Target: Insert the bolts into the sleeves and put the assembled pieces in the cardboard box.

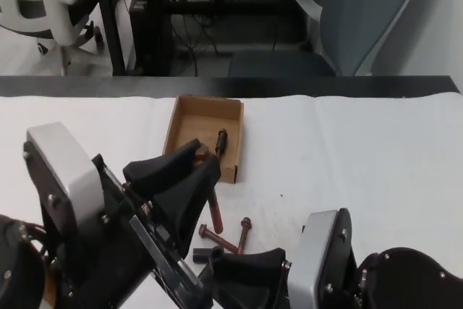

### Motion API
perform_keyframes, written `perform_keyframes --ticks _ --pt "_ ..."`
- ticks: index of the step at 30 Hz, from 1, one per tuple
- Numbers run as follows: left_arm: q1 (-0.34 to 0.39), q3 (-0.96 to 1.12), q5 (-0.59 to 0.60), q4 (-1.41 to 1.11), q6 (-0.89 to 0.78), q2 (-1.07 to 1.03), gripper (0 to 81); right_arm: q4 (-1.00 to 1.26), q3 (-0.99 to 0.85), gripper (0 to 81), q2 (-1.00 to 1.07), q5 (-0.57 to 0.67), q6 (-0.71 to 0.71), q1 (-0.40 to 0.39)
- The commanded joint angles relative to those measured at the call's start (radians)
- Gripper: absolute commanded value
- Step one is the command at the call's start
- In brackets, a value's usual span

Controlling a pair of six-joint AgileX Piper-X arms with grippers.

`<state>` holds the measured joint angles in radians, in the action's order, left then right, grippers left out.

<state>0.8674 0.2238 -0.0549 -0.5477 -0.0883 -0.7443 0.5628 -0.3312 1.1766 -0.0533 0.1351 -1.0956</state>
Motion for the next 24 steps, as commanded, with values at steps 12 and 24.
perform_keyframes --ticks 12,24 --pt "0.004 0.0 0.049 0.058 -0.005 0.006 1.8 0.01 -0.01 0.6 0.0 -0.065 -0.008 0.002" --pt "0.004 0.0 0.017 0.069 0.026 0.006 1.8 0.066 -0.01 0.6 0.0 -0.015 0.031 0.002"
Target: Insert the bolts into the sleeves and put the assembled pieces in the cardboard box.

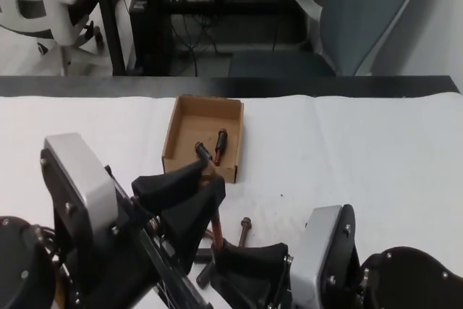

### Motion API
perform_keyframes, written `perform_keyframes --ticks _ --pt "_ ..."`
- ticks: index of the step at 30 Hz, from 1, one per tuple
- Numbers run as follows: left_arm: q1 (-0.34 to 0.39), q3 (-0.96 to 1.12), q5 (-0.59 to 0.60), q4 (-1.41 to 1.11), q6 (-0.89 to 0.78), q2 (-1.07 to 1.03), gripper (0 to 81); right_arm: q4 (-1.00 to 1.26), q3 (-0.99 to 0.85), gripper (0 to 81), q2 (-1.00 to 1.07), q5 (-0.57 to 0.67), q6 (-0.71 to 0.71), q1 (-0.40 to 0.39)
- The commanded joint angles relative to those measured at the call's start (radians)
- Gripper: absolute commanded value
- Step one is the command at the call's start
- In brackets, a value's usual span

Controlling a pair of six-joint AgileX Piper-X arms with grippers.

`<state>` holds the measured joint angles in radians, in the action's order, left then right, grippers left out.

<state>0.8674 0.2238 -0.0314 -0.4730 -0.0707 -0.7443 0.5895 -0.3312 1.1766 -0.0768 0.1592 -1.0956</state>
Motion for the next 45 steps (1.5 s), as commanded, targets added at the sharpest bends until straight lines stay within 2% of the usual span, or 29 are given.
perform_keyframes --ticks 1,6,10,12,14,16,17,19,22,25,29,30,34,40,42,45 --pt "0.004 0.0 -0.006 -0.005 0.008 0.006 1.8 0.049 -0.01 0.6 0.0 0.008 0.006 0.002" --pt "0.004 0.0 0.005 0.018 0.005 0.006 1.8 0.084 -0.01 0.6 0.0 -0.027 0.006 0.002" --pt "0.004 0.0 0.112 0.061 -0.004 0.006 0.7 0.168 -0.01 0.6 0.0 -0.068 -0.023 0.014" --pt "0.004 0.0 0.144 0.078 -0.004 0.006 13.3 0.186 -0.01 0.6 0.0 -0.068 -0.021 0.02" --pt "0.004 0.0 0.151 0.087 -0.004 0.006 33.2 0.186 -0.01 0.6 0.0 -0.068 -0.021 0.02" --pt "0.004 0.0 0.142 0.087 -0.004 0.006 63.0 0.175 -0.01 0.6 0.0 -0.08 -0.021 0.02" --pt "0.002 0.0 0.125 0.087 -0.004 0.006 70.0 0.167 -0.01 0.6 0.0 -0.103 -0.021 0.02" --pt "0.002 0.0 0.078 0.079 -0.004 0.008 70.0 0.133 -0.01 0.6 0.0 -0.165 -0.024 0.023" --pt "0.002 0.002 0.018 0.088 -0.01 0.038 70.0 0.051 -0.027 0.6 0.0 -0.18 -0.021 0.064" --pt "0.002 0.002 -0.019 0.141 -0.01 0.092 70.0 -0.13 -0.101 0.6 0.0 -0.145 -0.042 0.144" --pt "0.002 0.002 -0.104 0.374 -0.012 0.161 70.0 -0.32 -0.243 0.6 0.023 -0.078 -0.144 0.269" --pt "0.002 0.002 -0.126 0.426 -0.014 0.165 61.0 -0.355 -0.283 0.6 0.039 -0.064 -0.154 0.295" --pt "0.002 0.002 -0.091 0.552 -0.011 0.151 1.1 -0.536 -0.454 0.6 0.142 0.039 -0.166 0.413" --pt "-0.002 0.008 -0.053 0.558 0.063 0.065 0.7 -0.771 -0.755 0.6 0.389 0.106 -0.239 0.486" --pt "-0.022 0.022 -0.031 0.561 0.113 0.0 12.2 -0.835 -0.848 0.6 0.468 0.109 -0.253 0.497" --pt "-0.083 0.063 0.046 0.564 0.119 -0.114 39.9 -0.912 -0.99 2.5 0.586 0.159 -0.258 0.513"
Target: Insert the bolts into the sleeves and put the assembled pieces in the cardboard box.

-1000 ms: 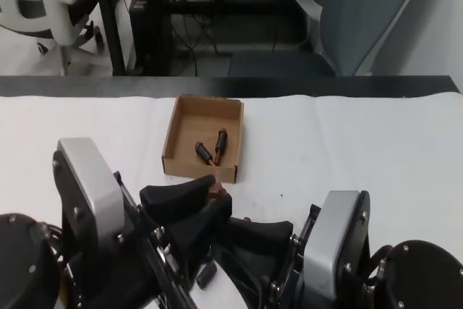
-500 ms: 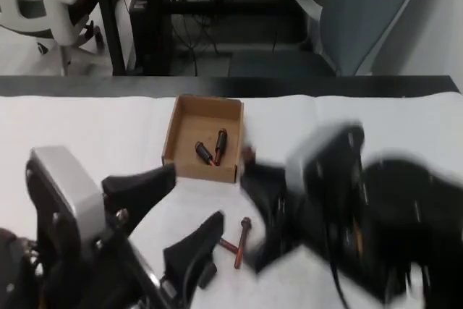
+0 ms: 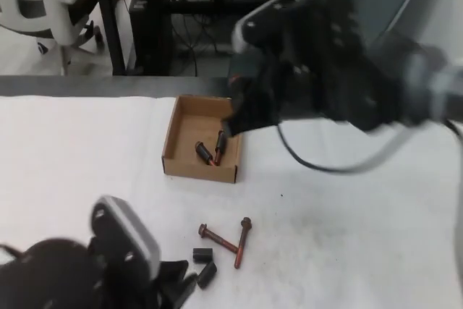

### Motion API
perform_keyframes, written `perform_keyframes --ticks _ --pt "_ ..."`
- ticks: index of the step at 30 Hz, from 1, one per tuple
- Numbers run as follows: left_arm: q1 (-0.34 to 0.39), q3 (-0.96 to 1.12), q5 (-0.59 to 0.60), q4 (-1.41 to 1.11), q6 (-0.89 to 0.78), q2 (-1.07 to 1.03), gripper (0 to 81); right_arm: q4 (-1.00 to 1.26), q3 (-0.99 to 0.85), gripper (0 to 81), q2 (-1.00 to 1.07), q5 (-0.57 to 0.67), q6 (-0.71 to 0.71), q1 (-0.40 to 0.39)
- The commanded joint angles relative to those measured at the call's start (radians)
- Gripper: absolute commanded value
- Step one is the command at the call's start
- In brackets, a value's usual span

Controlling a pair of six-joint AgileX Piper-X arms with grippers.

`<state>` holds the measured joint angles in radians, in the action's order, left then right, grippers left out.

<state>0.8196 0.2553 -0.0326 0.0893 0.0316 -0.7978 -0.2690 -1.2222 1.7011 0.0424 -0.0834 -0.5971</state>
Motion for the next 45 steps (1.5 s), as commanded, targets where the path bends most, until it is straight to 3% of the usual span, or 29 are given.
perform_keyframes --ticks 1,3,4,8,12,18,25,30,35,45 --pt "-0.064 0.053 0.079 0.005 0.013 -0.119 52.1 -0.071 -0.141 5.9 0.099 0.051 -0.015 0.021" --pt "-0.126 0.108 0.145 0.033 0.013 -0.213 64.8 -0.09 -0.212 14.8 0.174 0.046 -0.015 0.029" --pt "-0.155 0.14 0.182 0.056 0.016 -0.264 67.1 -0.103 -0.251 19.9 0.209 0.05 -0.015 0.034" --pt "-0.229 0.266 0.266 0.169 0.098 -0.437 67.1 -0.187 -0.386 35.3 0.324 0.05 -0.015 0.043" --pt "-0.24 0.383 0.266 0.276 0.19 -0.56 63.3 -0.325 -0.464 41.4 0.35 0.054 -0.015 0.043" --pt "-0.235 0.489 0.29 0.475 0.285 -0.665 56.7 -0.408 -0.47 41.6 0.261 0.051 -0.023 0.053" --pt "-0.167 0.547 0.29 0.507 0.339 -0.733 47.6 -0.427 -0.47 41.6 0.153 0.046 -0.023 0.074" --pt "-0.152 0.607 0.271 0.547 0.306 -0.833 47.5 -0.474 -0.47 41.6 0.106 0.046 -0.031 0.077" --pt "-0.152 0.652 0.168 0.607 0.305 -0.918 47.5 -0.542 -0.47 41.6 0.084 0.046 -0.06 0.08" --pt "-0.152 0.711 0.234 0.656 0.275 -0.903 47.5 -0.541 -0.428 41.4 0.085 0.053 -0.082 0.08"
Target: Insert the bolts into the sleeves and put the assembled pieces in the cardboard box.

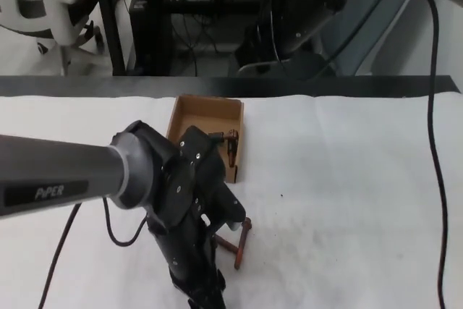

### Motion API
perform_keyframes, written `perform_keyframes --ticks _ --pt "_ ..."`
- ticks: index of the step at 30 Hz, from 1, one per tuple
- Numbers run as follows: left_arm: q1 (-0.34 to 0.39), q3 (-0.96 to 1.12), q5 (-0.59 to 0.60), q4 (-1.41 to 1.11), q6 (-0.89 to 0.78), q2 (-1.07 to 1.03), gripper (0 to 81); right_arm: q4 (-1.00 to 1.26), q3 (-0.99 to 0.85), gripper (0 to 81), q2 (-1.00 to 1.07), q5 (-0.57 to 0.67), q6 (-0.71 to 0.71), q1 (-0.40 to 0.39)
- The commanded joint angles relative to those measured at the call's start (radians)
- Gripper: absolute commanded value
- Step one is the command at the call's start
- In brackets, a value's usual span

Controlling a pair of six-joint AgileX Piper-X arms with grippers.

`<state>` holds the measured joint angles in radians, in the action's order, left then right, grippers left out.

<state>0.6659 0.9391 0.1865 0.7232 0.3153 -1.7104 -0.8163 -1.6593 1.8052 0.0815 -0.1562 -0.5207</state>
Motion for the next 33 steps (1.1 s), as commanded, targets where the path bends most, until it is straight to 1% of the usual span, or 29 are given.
perform_keyframes --ticks 1,6,9,13,16,23,27,30,31,32,33 --pt "0.002 0.039 0.015 0.03 0.005 0.019 47.5 0.011 0.014 41.4 -0.02 0.014 -0.01 0.007" --pt "-0.006 0.094 -0.01 0.035 0.078 0.046 47.5 0.028 0.032 41.4 -0.02 0.014 -0.01 0.018" --pt "-0.007 0.096 -0.02 0.022 0.129 0.043 47.5 0.028 0.032 41.4 -0.02 0.014 -0.01 0.021" --pt "-0.007 0.096 -0.064 0.025 0.186 0.03 47.5 0.028 0.032 41.4 -0.02 0.014 -0.01 0.022" --pt "-0.007 0.096 -0.066 0.035 0.249 0.011 47.3 0.028 0.032 41.4 -0.02 0.014 -0.01 0.024" --pt "-0.007 0.096 -0.071 0.054 0.305 -0.058 47.3 0.025 0.032 41.4 -0.02 0.014 -0.01 0.024" --pt "-0.007 0.096 -0.134 0.054 0.341 -0.087 47.3 0.025 0.032 41.4 -0.02 0.014 -0.01 0.024" --pt "-0.005 0.096 -0.137 0.07 0.346 -0.106 47.3 0.0 0.032 41.4 -0.02 0.014 -0.008 0.024" --pt "-0.005 0.096 -0.143 0.075 0.342 -0.11 45.1 -0.016 0.032 41.4 -0.02 0.014 -0.002 0.024" --pt "-0.005 0.096 -0.145 0.081 0.338 -0.113 38.9 -0.041 0.033 41.4 -0.02 0.009 0.02 0.027" --pt "-0.003 0.096 -0.15 0.083 0.324 -0.113 30.9 -0.068 0.033 41.4 -0.02 0.006 0.044 0.028"
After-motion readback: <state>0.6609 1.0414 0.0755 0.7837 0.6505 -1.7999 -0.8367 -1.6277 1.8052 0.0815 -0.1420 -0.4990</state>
